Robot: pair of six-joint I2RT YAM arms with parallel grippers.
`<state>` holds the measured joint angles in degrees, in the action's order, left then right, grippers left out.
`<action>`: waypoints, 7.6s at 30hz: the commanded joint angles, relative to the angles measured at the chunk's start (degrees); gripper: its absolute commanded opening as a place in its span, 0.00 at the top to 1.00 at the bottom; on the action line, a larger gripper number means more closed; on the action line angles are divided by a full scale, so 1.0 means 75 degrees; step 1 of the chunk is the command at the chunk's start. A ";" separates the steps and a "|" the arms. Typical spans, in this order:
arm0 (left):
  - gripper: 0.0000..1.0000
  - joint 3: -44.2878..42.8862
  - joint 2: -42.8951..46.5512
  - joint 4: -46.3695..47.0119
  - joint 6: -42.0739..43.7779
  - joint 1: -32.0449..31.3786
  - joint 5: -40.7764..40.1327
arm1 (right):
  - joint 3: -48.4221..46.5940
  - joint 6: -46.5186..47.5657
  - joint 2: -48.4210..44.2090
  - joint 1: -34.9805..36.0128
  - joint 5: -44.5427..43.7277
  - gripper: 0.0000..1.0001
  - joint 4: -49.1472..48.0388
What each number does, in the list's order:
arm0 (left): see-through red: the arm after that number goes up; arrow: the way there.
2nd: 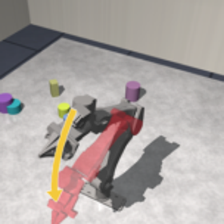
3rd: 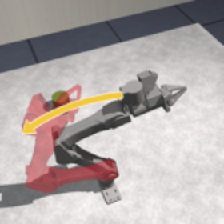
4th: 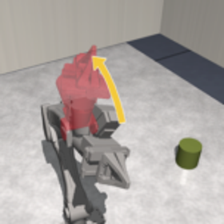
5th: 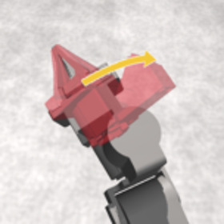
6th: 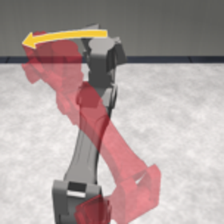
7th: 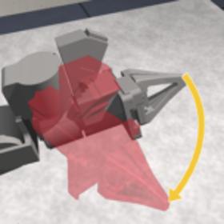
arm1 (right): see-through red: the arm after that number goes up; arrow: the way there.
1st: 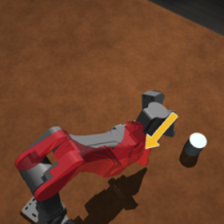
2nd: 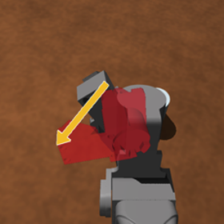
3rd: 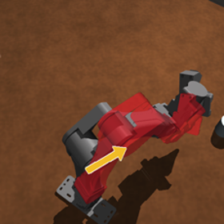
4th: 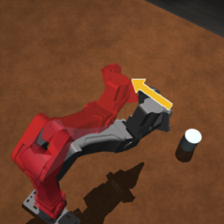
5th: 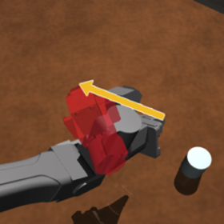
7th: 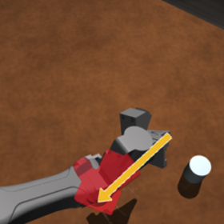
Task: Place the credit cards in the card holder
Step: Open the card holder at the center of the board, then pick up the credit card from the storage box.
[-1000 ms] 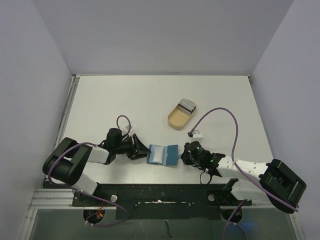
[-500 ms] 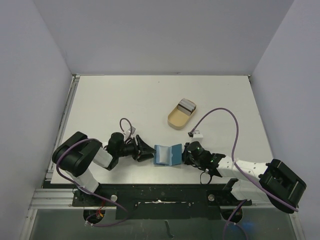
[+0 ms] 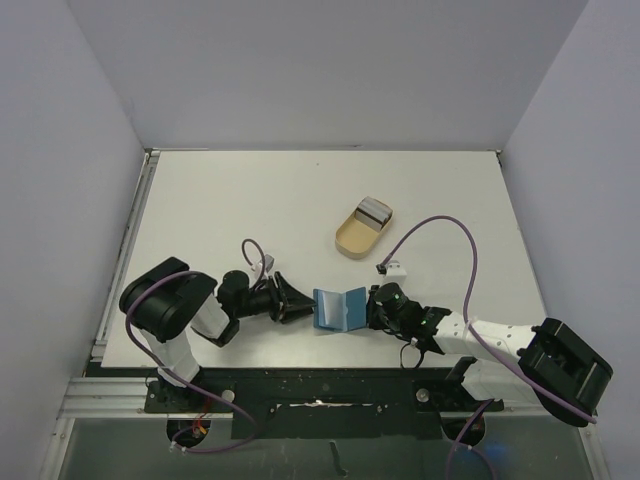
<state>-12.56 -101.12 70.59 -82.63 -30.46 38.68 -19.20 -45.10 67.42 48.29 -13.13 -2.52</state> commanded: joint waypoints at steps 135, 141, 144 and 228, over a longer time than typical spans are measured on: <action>1.00 -0.0450 0.3781 -0.5061 0.2196 -0.0943 -0.2400 | -0.4063 0.0816 0.1662 0.1570 -0.1060 0.34 0.2457; 1.00 -0.0428 0.3827 -0.4962 0.2114 -0.0937 -0.2385 | -0.4104 0.0787 0.2082 0.1575 -0.1270 0.30 0.2467; 1.00 -0.0413 0.3803 -0.4970 0.2124 -0.0937 -0.2378 | -0.4108 0.0861 0.2028 0.1608 -0.1249 0.34 0.2447; 1.00 -0.0719 0.4943 -0.7196 0.3231 -0.0746 -0.2691 | -0.8119 0.8459 0.5246 -0.2992 -0.0202 0.26 0.1697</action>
<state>-17.02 -66.04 14.94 -58.87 -36.58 18.13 -77.49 14.28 106.59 26.11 -14.74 13.23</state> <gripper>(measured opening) 0.026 0.740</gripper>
